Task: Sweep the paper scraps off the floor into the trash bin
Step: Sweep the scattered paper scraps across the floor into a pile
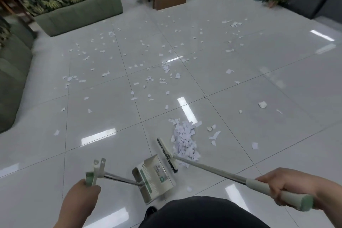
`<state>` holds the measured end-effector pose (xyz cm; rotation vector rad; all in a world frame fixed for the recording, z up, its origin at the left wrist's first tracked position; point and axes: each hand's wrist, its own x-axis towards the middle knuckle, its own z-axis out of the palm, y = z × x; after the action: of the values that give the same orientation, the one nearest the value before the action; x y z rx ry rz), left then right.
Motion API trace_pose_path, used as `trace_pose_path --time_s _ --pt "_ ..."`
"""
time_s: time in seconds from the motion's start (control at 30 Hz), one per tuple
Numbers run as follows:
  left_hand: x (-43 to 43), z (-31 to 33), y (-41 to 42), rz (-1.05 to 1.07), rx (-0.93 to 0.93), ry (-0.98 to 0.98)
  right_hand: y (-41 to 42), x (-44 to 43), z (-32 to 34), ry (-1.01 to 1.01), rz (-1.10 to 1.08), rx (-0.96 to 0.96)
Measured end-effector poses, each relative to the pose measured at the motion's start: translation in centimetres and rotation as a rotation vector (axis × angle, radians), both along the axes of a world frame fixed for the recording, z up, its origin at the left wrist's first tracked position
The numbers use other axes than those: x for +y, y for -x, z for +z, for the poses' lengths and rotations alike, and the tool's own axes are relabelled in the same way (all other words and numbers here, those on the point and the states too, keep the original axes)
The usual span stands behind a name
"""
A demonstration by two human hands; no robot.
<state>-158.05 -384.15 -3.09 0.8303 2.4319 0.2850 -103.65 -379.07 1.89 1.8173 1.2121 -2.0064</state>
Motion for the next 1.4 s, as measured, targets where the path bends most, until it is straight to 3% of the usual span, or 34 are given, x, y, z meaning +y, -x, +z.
trace_pose_path --time_s 0.27,0.73,0.93,1.07,1.23,1.4 --pt "0.7 -0.9 3.9 -0.089 -0.078 -0.011 3.4 -1.3 0.8 0.046 0.118 -0.145" --pt "2.7 -4.0 10.7 -0.302 -0.155 0.053 16.0 1.8 1.4 -0.021 0.351 -0.584" --pt "3.5 -4.5 12.7 -0.342 -0.178 0.026 18.6 0.4 0.9 -0.115 0.112 -0.570" --pt "4.2 -4.7 13.2 -0.372 -0.190 0.006 18.5 -2.9 0.8 -0.151 -0.184 -0.472" --pt "5.5 -4.8 13.1 -0.416 -0.190 0.004 19.2 -7.5 -0.4 -0.136 -0.482 -0.388" --pt "7.1 -4.8 13.4 -0.465 -0.166 0.006 21.1 -7.8 -3.7 -0.050 -0.684 -0.461"
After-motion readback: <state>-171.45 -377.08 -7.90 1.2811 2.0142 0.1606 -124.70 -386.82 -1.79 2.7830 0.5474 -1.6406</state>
